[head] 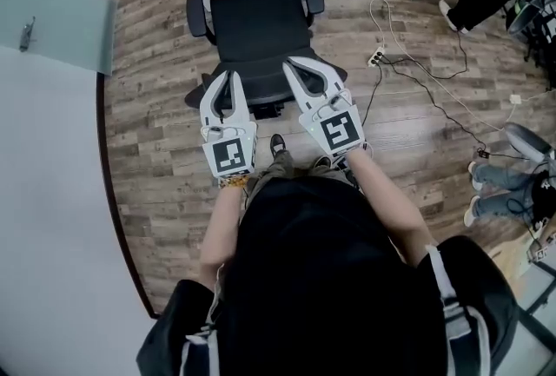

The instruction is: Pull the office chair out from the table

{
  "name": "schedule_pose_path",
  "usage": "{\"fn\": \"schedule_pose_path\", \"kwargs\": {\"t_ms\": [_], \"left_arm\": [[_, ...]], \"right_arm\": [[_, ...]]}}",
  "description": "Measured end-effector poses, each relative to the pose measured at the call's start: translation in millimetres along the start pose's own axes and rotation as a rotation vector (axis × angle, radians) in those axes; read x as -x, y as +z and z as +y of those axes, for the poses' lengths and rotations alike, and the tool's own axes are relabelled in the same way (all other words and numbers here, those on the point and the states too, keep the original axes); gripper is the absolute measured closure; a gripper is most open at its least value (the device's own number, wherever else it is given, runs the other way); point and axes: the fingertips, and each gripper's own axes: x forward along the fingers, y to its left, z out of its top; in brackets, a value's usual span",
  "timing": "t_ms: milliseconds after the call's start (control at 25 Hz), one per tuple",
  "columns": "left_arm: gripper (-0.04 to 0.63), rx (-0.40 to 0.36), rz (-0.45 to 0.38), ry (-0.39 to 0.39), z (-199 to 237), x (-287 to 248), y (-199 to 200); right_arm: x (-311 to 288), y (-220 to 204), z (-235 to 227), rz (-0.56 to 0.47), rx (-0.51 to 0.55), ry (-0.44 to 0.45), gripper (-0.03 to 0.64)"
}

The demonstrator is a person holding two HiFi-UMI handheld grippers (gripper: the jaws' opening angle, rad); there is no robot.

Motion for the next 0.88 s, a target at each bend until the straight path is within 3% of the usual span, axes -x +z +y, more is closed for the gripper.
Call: {"fn": "schedule_pose_path", "kwargs": {"t_ms": [880], "left_arm": [[0.566,0.004,0.041,-0.018,4,-12,-13]], "right_arm": [[-12,-14,-2,0.052,0.034,-0.047,0.612]]}}
